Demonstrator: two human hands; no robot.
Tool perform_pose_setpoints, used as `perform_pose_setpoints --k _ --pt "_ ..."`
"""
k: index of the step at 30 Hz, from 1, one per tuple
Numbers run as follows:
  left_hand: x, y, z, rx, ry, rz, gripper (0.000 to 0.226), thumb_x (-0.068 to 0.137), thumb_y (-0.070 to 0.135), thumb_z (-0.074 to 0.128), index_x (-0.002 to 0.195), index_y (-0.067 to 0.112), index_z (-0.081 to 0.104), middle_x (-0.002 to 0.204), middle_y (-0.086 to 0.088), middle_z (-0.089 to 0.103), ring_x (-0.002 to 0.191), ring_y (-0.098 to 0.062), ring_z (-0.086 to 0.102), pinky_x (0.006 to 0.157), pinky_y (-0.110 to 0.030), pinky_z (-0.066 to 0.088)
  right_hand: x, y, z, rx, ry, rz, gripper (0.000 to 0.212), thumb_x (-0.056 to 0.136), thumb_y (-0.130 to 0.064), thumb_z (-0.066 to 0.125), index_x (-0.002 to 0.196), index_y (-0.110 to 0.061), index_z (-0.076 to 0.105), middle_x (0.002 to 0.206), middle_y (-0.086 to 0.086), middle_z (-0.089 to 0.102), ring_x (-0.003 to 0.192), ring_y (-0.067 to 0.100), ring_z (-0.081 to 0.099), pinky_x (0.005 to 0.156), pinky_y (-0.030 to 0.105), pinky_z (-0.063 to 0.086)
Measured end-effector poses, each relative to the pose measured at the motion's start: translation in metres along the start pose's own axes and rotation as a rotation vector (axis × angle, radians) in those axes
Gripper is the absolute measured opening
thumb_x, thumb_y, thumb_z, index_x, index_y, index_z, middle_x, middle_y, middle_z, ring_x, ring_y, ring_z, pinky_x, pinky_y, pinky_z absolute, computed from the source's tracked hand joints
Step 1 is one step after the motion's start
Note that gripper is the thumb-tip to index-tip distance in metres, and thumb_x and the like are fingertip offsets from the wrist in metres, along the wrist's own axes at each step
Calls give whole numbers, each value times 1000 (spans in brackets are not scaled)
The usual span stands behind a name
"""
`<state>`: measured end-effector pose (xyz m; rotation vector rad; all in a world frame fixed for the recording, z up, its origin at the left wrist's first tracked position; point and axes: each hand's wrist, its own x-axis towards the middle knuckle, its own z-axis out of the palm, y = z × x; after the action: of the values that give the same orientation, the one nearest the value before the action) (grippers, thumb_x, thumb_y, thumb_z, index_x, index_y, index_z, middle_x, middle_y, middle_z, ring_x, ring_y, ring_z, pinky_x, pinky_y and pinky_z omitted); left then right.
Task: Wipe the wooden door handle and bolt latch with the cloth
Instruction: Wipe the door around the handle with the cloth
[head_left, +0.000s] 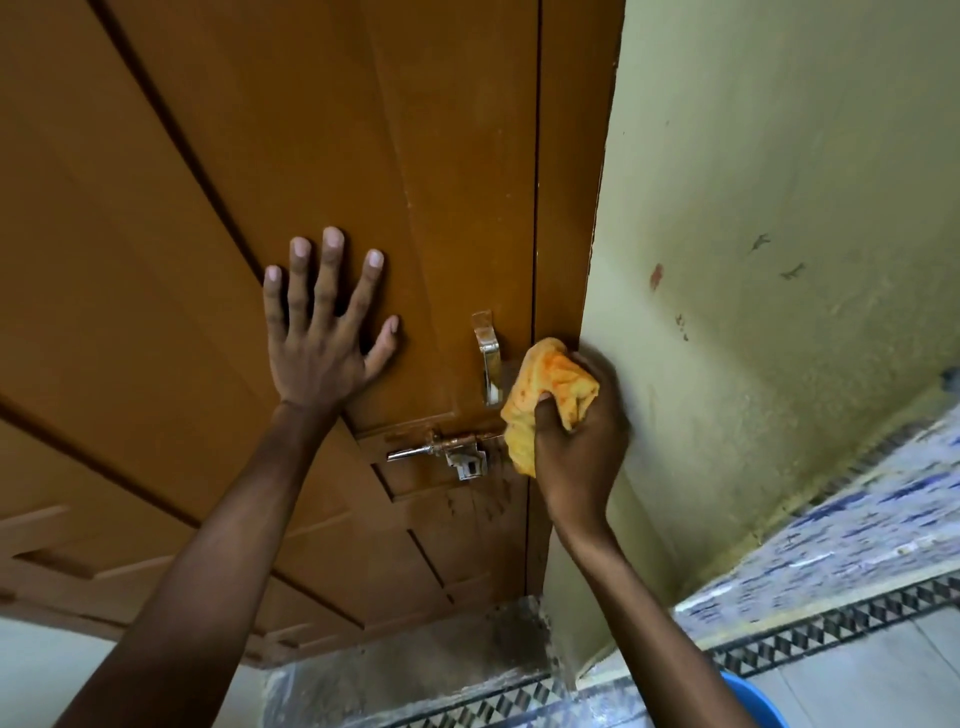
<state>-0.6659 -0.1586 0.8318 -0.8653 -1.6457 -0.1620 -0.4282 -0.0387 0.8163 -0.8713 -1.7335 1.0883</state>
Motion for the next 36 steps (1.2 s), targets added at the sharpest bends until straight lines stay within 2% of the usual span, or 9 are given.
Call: perform_pose_setpoints --k 2,5,14,19,25,27,30,33,36 --pt "0 0 -1 -3 3 -3 73 96 57 52 157 26 27 167 -6 2 153 -27 5 123 -48 12 8 2 -1 -238 -30 -125 50 85 -22 70 133 -16 55 129 -1 62 119 15 58 100 19 40" --pt "1 0 -1 -13 2 -3 72 97 57 52 157 25 27 167 -6 2 153 -27 5 123 -48 11 21 1 7 -386 -80 -59 39 85 -30 70 119 -12 66 113 6 70 105 23 65 85 24 47" --pt "0 0 1 -28 17 -1 73 96 57 53 157 26 28 167 -6 5 153 -28 8 123 -48 12 23 1 29 205 -286 301 41 91 -3 52 123 -27 62 109 -11 65 104 13 63 89 33 54" --pt "-1 1 1 -39 40 -5 72 94 56 56 155 24 35 166 -7 12 152 -29 14 121 -50 19 39 6 32 -38 -382 103 36 88 5 53 119 -10 65 102 -5 64 97 17 62 85 29 52" --pt "0 1 1 -32 27 -4 71 94 56 55 155 25 35 167 -7 9 153 -29 11 121 -50 19 39 15 40 -409 -416 32 34 85 -6 67 118 -10 64 112 7 68 105 24 63 85 32 52" --pt "-1 1 1 -27 26 -5 71 95 56 55 155 25 34 167 -6 9 153 -29 10 121 -50 18 44 7 38 -325 -431 149 17 88 -6 60 102 -11 69 92 5 68 84 21 65 67 26 50" --pt "0 1 0 -30 18 -9 71 95 56 54 155 25 33 167 -5 6 153 -28 8 122 -49 16 63 -18 30 50 -393 496 26 88 1 48 77 -14 66 67 3 57 65 23 60 59 27 48" --pt "-1 0 0 -38 9 -12 72 95 56 54 156 26 32 167 -5 5 153 -27 6 122 -49 15 71 -31 24 263 -356 561 36 81 10 43 90 -9 72 82 7 65 89 34 70 79 49 59" --pt "-1 0 2 -35 11 -7 73 95 57 54 156 26 31 167 -5 4 153 -27 6 121 -49 15 62 -23 29 341 -324 492 38 82 8 47 98 -16 72 89 -1 70 86 20 67 79 36 57"
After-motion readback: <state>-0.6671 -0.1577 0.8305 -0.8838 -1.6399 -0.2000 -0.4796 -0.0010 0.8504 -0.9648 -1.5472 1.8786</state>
